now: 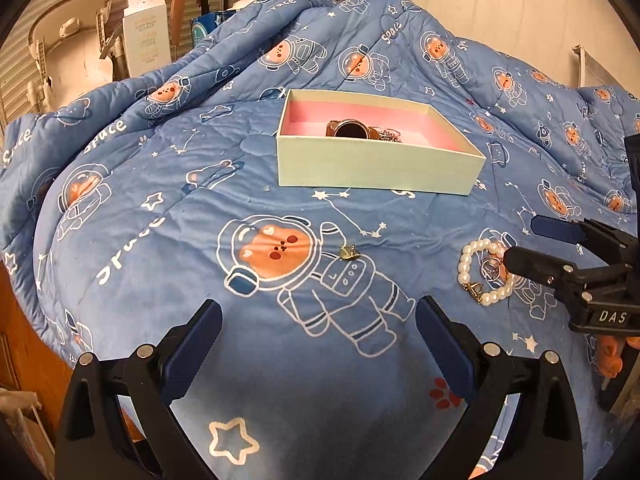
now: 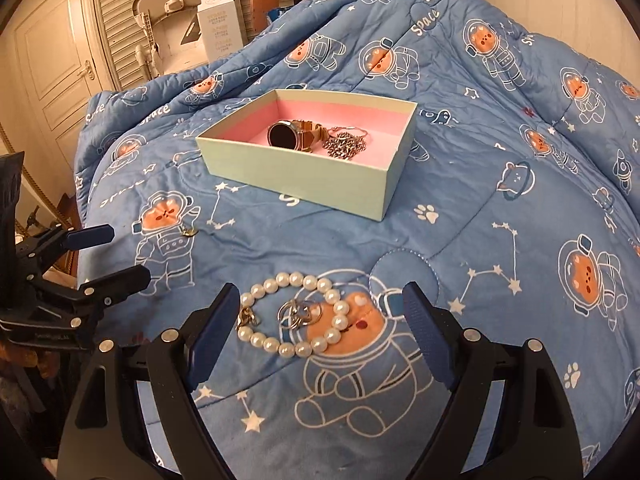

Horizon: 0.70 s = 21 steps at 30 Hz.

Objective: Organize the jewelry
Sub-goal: 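Withdraw both tools up and away from the box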

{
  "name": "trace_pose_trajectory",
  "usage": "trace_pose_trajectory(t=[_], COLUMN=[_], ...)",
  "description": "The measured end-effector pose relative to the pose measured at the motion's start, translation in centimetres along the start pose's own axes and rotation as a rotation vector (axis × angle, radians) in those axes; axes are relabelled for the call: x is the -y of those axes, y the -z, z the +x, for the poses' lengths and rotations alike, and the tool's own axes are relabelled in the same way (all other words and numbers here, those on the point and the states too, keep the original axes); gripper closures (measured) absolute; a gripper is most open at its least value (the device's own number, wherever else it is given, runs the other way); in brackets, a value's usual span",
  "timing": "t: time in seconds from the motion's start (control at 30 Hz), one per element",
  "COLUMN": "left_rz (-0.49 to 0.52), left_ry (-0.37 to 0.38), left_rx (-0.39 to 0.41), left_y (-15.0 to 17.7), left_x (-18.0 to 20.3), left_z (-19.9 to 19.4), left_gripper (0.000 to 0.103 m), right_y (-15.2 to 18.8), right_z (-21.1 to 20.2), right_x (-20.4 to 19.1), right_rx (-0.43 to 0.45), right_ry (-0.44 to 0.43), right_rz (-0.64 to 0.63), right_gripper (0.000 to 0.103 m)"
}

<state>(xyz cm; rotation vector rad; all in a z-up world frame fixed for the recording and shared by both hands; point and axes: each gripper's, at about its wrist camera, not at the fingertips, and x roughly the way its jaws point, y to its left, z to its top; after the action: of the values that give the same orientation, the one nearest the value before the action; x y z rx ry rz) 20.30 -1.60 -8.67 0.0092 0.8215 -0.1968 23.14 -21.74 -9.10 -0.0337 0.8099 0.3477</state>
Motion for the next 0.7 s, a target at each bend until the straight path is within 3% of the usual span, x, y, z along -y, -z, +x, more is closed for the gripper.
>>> trace_pose_trajectory(t=[0.37,0.57,0.7], left_rz=[-0.026,-0.043,-0.024], left_ry=[0.003,0.001,0.007], left_rx=[0.009,0.022,0.015], left_y=[1.2,0.4,-0.5], left_x=[0.2,-0.2,0.0], left_z=[-0.4,-0.1,0.6], left_gripper=[0.009,0.023,0.045], right_y=[1.2,0.7,0.6], right_z=[-0.3,0.0,0.4], right_x=[0.5,2.5,3.4], right_rx=[-0.008,-0.025,-0.049], right_ry=[0.014,0.05,0.067], right_rz=[0.05,0.115,0.142], right_gripper=[0.021,0.039,0.052])
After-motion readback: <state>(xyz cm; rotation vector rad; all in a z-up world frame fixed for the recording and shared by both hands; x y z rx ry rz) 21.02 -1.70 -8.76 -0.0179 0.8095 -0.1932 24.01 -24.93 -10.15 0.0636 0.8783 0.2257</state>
